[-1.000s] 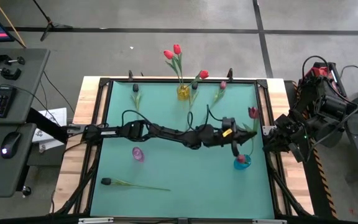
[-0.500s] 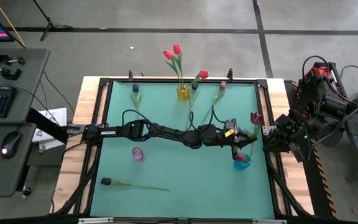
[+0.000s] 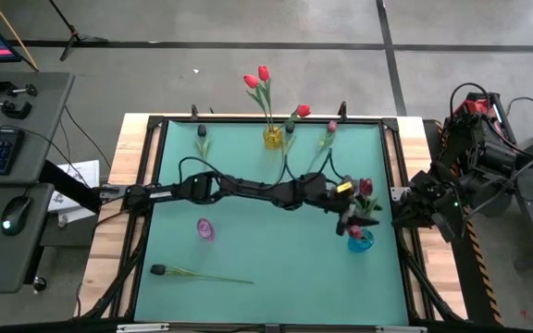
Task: Sort flowers into vase by color
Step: Put the left dark red tulip into the blue vase, then put the dark red tulip into the blue vase
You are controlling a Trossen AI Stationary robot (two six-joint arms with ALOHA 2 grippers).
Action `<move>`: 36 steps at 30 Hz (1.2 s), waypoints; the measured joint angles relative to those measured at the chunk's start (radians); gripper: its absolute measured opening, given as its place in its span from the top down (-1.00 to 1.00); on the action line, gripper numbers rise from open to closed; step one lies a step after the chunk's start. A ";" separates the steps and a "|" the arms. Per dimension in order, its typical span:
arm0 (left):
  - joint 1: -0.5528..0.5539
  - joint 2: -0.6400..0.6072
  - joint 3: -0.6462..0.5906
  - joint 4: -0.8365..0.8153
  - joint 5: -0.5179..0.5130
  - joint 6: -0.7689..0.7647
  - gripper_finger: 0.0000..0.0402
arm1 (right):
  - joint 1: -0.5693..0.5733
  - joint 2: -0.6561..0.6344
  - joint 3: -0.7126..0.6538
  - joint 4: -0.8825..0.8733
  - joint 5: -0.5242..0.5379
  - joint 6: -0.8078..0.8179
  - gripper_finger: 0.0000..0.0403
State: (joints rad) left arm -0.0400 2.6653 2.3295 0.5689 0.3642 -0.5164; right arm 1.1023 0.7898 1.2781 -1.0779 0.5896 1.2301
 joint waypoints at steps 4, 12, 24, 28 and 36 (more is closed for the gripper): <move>0.010 -0.038 0.000 -0.069 0.144 -0.017 -0.31 | 0.000 -0.005 0.000 0.000 -0.007 0.000 1.00; 0.040 -0.179 0.000 -0.496 0.123 0.366 -0.31 | 0.000 -0.006 0.000 0.000 -0.006 -0.033 1.00; 0.054 -0.356 0.000 -0.640 0.132 0.469 -0.31 | 0.000 -0.007 0.000 -0.001 -0.006 -0.062 1.00; 0.088 -0.435 0.001 -0.727 0.131 0.482 -0.31 | -0.001 -0.008 0.000 -0.001 0.029 -0.064 1.00; 0.167 -0.544 0.001 -1.174 0.121 0.509 -0.31 | -0.003 -0.006 0.000 -0.002 0.223 -0.132 1.00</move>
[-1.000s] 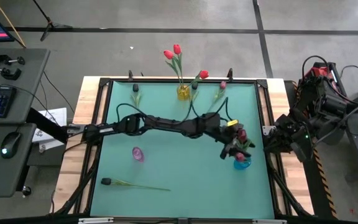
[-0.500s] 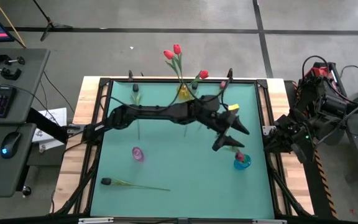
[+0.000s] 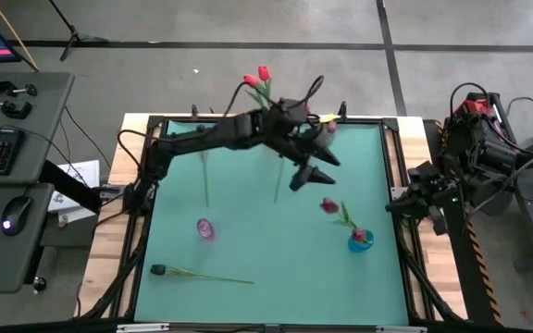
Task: Sort flowers into vase by color
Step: Put the dark red tulip into the blue vase
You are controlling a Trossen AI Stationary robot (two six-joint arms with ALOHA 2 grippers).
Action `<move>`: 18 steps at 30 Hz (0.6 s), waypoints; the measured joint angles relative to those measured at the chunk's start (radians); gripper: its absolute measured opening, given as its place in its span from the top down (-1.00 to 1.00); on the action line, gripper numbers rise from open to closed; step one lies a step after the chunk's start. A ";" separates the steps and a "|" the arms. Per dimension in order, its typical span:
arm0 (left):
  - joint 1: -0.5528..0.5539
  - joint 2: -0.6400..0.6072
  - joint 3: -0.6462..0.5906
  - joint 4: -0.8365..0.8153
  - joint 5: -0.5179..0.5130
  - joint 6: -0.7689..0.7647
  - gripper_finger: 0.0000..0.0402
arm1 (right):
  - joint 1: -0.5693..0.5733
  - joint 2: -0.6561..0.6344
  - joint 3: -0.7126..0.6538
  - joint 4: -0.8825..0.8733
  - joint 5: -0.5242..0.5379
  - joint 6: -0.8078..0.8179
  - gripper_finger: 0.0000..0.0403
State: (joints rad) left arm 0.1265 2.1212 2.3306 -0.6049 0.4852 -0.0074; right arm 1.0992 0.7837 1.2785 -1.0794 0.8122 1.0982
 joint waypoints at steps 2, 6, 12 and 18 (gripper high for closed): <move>0.006 -0.011 0.000 -0.097 -0.008 -0.001 -0.31 | 0.000 0.000 0.000 0.000 0.048 -0.028 1.00; -0.017 -0.016 0.000 -0.254 -0.104 0.001 -0.31 | -0.005 0.000 0.000 -0.029 0.158 -0.032 1.00; -0.049 -0.014 -0.002 -0.341 -0.264 0.001 -0.28 | -0.092 0.000 0.000 -0.225 0.266 0.181 1.00; -0.029 -0.021 -0.051 -0.354 -0.362 -0.049 -0.21 | -0.204 0.000 0.000 -0.391 0.303 0.362 1.00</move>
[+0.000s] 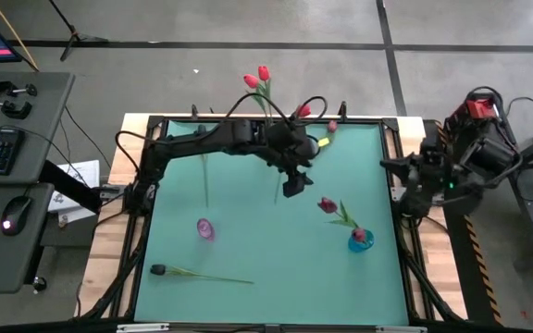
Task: Sort flowers into vase by color
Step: Put the dark red tulip into the blue vase
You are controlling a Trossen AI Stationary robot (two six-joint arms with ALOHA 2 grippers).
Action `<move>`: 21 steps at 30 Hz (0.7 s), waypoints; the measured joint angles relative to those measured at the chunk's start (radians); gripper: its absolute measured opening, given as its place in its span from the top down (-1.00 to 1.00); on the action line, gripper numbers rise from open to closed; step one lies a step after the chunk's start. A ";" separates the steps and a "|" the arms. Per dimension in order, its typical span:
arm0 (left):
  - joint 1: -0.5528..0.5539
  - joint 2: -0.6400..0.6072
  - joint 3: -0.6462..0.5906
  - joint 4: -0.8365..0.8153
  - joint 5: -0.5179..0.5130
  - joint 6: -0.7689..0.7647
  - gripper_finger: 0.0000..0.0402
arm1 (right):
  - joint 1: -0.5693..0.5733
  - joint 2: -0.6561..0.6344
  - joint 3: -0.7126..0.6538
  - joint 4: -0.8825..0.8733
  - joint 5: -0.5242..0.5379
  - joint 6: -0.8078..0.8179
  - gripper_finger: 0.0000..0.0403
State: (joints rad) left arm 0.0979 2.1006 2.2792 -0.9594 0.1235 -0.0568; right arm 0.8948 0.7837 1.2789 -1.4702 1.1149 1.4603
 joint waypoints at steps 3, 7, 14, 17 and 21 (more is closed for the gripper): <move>0.014 -0.030 -0.092 0.019 -0.003 -0.040 -0.18 | -0.054 0.001 0.000 -0.029 -0.009 0.030 1.00; 0.016 -0.147 -0.292 0.156 -0.004 -0.084 -0.14 | -0.119 0.002 0.000 -0.031 -0.013 0.031 1.00; 0.044 -0.518 -0.847 0.585 -0.206 -0.218 -0.04 | -0.276 0.030 0.000 -0.032 -0.017 0.007 1.00; 0.075 -0.683 -1.075 0.749 -0.292 -0.283 -0.02 | -0.384 0.054 0.000 -0.019 -0.026 -0.026 1.00; 0.137 -0.844 -1.294 0.878 -0.366 -0.316 -0.02 | -0.577 0.102 0.000 0.126 -0.097 -0.193 1.00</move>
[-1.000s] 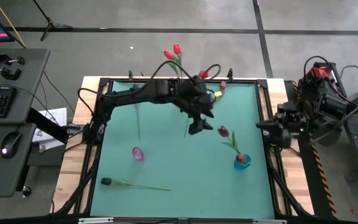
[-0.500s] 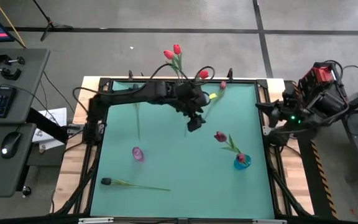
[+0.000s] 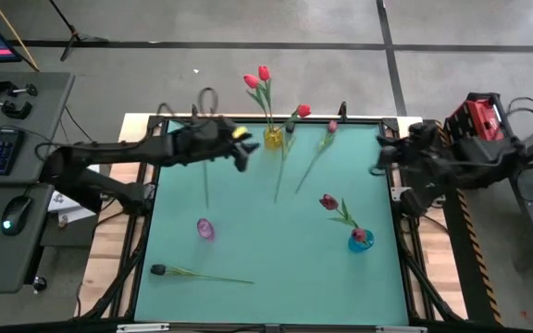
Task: Sort flowers into vase by color
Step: Put the dark red tulip into the blue vase
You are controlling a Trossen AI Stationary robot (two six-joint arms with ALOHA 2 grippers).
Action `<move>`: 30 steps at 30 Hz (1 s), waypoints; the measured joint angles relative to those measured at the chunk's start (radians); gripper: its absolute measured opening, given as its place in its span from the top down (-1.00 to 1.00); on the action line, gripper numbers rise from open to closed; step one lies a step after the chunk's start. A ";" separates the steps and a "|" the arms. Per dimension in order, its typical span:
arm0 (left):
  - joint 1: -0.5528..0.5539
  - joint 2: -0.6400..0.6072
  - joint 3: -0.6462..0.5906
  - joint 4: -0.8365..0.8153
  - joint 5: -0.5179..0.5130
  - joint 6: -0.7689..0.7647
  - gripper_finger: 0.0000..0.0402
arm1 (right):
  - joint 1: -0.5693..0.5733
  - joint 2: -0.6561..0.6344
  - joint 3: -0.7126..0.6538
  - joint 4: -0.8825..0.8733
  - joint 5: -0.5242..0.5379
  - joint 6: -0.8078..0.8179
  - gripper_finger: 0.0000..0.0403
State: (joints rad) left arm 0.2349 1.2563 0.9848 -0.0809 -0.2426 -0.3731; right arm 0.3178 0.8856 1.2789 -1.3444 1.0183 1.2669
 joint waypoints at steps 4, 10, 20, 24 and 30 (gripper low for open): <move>0.102 -0.095 -0.111 0.063 0.007 0.014 -0.02 | -0.248 0.098 0.000 0.339 -0.231 -0.318 1.00; 0.268 -0.130 -0.135 0.073 0.219 0.034 -0.02 | -0.513 0.321 0.000 0.745 -0.429 -0.528 1.00; 0.406 -0.131 -0.135 0.014 0.425 0.031 -0.02 | -0.786 0.556 0.000 0.633 -0.617 -0.145 1.00; 0.455 -0.131 -0.135 0.021 0.448 0.061 -0.02 | -0.825 0.601 0.000 0.591 -0.682 -0.115 1.00; 0.513 -0.130 -0.135 0.014 0.473 0.053 -0.02 | -0.836 0.656 0.000 0.592 -0.747 -0.112 1.00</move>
State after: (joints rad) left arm 0.7475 1.1258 0.8497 -0.0674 0.2304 -0.3201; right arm -0.5182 1.5419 1.2785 -0.7525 0.2713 1.1548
